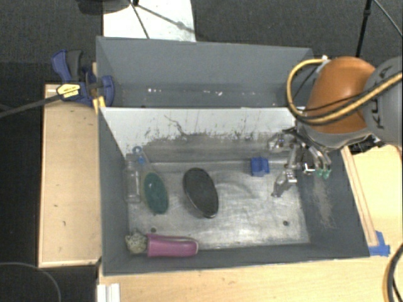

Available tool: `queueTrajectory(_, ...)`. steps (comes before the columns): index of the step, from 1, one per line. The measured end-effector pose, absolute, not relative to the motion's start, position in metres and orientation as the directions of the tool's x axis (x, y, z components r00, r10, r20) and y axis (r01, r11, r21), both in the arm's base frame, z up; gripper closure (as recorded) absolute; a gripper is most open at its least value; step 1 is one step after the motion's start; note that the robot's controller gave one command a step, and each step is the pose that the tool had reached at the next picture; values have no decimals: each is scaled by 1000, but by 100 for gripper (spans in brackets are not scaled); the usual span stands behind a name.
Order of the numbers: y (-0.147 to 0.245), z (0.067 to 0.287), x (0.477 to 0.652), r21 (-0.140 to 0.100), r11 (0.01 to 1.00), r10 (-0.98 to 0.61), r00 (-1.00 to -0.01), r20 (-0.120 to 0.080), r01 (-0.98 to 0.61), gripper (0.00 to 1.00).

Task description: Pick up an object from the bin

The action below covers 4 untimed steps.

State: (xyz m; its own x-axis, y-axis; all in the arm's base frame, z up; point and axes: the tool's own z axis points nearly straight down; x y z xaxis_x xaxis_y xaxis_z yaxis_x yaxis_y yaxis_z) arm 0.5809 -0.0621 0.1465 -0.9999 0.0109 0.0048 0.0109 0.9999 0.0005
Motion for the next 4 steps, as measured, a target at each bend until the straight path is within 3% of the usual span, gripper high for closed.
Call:
queueTrajectory(1,-24,74,595,4,961,277,-961,-7,277,0)
queueTrajectory(2,99,74,592,3,995,105,-994,-12,105,0)
queueTrajectory(3,178,81,526,3,999,38,-999,5,38,0)
queueTrajectory(4,173,81,528,-1,999,44,-999,3,44,100)
